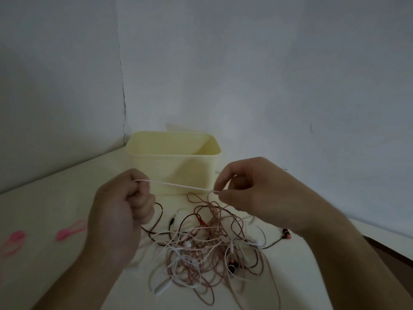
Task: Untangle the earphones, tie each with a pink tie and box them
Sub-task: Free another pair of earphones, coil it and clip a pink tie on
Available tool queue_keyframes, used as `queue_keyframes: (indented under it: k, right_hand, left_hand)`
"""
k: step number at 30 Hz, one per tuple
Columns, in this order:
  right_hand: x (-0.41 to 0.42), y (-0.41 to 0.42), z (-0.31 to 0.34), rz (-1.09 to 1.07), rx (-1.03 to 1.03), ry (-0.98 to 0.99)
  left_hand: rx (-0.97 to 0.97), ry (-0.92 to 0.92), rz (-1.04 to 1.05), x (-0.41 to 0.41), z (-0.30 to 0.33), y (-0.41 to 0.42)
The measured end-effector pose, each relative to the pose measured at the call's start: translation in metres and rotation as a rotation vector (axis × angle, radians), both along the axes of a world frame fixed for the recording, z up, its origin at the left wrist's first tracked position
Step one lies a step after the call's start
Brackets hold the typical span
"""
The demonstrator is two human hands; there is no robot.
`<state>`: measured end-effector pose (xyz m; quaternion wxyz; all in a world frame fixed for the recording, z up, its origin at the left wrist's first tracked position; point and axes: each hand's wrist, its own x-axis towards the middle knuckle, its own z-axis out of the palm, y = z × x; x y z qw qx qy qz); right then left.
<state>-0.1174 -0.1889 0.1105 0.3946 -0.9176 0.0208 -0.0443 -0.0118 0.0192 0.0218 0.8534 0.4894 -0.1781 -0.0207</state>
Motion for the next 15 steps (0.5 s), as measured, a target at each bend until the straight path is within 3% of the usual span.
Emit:
queue_keyframes:
  k: [4, 8, 15]
  right_hand:
    - [-0.003, -0.018, 0.004, -0.125, -0.265, -0.065]
    - [-0.007, -0.028, 0.008, -0.122, -0.033, -0.1]
    - [-0.011, -0.039, 0.014, -0.228, 0.055, -0.22]
  left_hand:
    - [-0.125, 0.133, 0.091, 0.012, -0.005, 0.008]
    - [-0.012, 0.16, 0.245, 0.016, -0.009, 0.004]
    - [-0.036, 0.304, 0.33, 0.028, -0.015, 0.008]
